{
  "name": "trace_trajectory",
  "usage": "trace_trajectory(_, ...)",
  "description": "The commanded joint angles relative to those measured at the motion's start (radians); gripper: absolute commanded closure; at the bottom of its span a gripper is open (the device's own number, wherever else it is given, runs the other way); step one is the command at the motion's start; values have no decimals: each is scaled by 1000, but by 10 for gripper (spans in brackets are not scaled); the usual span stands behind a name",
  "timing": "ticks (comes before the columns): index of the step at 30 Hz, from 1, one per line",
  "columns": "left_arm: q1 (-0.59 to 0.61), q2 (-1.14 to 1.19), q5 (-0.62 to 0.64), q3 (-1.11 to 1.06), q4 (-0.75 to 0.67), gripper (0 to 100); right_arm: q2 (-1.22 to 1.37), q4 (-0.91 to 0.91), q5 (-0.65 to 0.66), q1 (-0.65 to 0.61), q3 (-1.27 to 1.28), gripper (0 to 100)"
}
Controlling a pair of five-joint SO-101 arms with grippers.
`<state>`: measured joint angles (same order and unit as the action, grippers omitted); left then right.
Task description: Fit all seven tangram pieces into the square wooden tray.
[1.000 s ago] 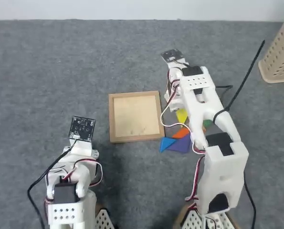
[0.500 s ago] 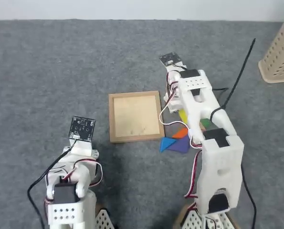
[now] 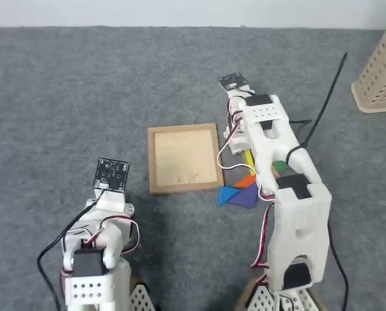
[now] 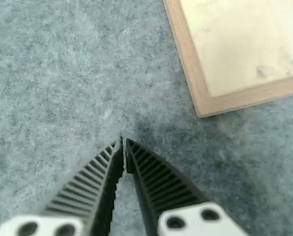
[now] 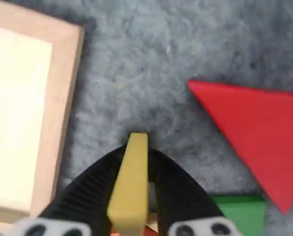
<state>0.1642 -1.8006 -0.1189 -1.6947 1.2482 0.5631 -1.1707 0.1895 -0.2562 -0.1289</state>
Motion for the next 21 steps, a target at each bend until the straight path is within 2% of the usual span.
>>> trace_trajectory(1, 5, 0, -9, 8, 5, 988, -8, -47, -26, 10, -40, 992)
trace_trajectory(10, 5, 0, -9, 8, 5, 988, -18, -306, -8, -42, -311, 992)
trace_trajectory(17, 5, 0, -9, 8, 5, 988, -156, -305, 265, -236, -321, 992)
trace_trajectory(21, 5, 0, -9, 8, 5, 988, -147, -288, 450, -332, -319, 992)
